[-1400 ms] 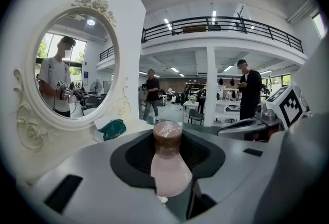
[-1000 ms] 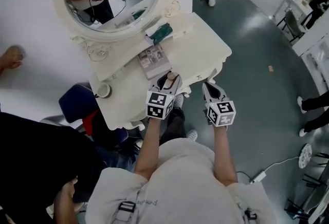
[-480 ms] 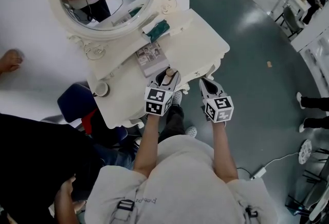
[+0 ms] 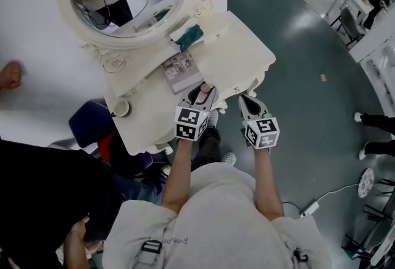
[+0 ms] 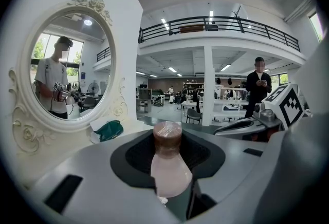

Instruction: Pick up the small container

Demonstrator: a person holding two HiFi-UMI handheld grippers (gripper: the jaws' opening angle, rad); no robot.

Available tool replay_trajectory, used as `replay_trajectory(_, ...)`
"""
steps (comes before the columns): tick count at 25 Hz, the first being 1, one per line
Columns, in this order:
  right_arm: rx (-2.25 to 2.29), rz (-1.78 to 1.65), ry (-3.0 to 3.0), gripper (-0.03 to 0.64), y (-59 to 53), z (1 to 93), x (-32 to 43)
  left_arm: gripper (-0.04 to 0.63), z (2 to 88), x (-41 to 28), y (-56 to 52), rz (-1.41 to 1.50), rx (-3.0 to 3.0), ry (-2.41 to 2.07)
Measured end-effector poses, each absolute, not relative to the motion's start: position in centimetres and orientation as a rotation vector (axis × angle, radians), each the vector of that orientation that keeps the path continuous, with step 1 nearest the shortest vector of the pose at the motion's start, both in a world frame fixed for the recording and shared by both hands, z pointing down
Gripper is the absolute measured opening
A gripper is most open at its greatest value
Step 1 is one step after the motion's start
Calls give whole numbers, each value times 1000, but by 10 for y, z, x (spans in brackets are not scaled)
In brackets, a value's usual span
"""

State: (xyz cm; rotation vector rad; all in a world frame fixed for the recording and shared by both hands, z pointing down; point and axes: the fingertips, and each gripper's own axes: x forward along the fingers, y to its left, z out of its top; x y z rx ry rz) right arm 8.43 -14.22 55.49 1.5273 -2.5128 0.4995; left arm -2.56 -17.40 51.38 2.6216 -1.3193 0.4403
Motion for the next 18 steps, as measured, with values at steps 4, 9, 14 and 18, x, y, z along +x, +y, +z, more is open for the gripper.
replay_trajectory(4, 1533, 490, -2510, 15, -145, 555, 87, 153, 516, -23, -177, 436, 2625, -1317)
replay_trajectory(9, 1540, 497, -2510, 15, -141, 561, 89, 153, 521, -22, -176, 451, 2640, -1339)
replay_trajectory(14, 1538, 484, -2508, 15, -147, 562, 90, 153, 520, -21, -183, 430, 2630, -1334)
replay_trajectory(18, 1520, 475, -2511, 15, -152, 563, 88, 153, 522, -21, -189, 442, 2632, -1333)
